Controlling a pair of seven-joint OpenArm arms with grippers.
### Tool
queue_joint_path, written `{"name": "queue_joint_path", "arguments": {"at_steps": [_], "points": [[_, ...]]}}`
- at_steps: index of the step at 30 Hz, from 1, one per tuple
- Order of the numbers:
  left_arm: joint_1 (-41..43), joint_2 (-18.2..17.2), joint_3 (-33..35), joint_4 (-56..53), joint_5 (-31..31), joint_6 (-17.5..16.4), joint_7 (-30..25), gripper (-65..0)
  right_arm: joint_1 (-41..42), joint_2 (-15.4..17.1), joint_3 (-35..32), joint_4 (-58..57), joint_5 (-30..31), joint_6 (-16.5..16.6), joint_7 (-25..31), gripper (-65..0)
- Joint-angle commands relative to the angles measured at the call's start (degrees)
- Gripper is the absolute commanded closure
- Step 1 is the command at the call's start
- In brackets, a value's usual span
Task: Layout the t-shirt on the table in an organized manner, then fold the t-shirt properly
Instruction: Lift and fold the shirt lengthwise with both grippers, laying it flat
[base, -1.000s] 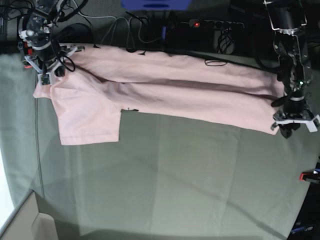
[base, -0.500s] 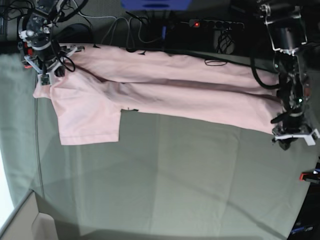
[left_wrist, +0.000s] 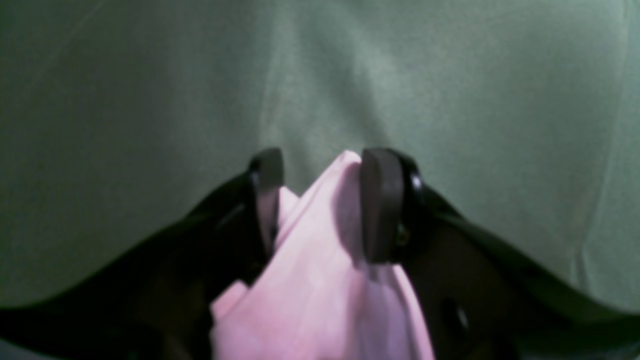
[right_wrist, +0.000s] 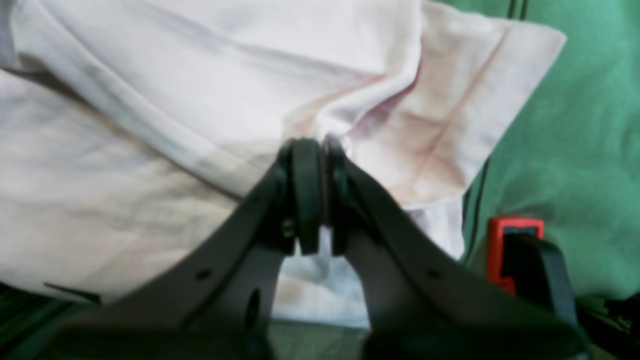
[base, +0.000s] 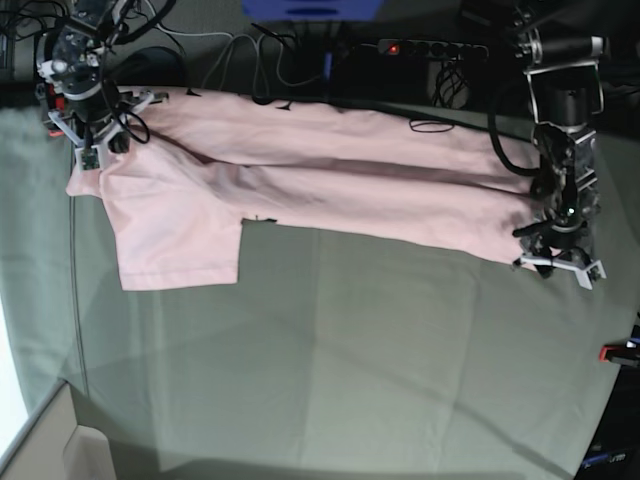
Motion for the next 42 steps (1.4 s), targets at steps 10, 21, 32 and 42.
{"name": "queue_joint_path", "arguments": {"at_steps": [10,21,32,42], "points": [[0.56,-0.51,0.06,8.53,0.09,-0.49,0.02,-25.2,1.16,0.25,0.16,0.87,0.64,-0.42,0.91,-0.3],[-1.9,-0.51,0.06,-0.09,0.09,-0.49,0.02,-25.0,1.24,0.25,0.16,0.78,0.55,-0.42,0.91,-0.3],[-1.9,0.64,0.15,-0.26,0.18,-0.58,0.1,0.0,1.24,0.25,0.16,0.78,0.55,-0.42,0.91,-0.3],[1.09,0.64,-0.29,14.5,-0.43,-0.49,3.18,0.0,2.47,0.25,0.16,1.66,0.55,-0.42,0.91,-0.4]]}}
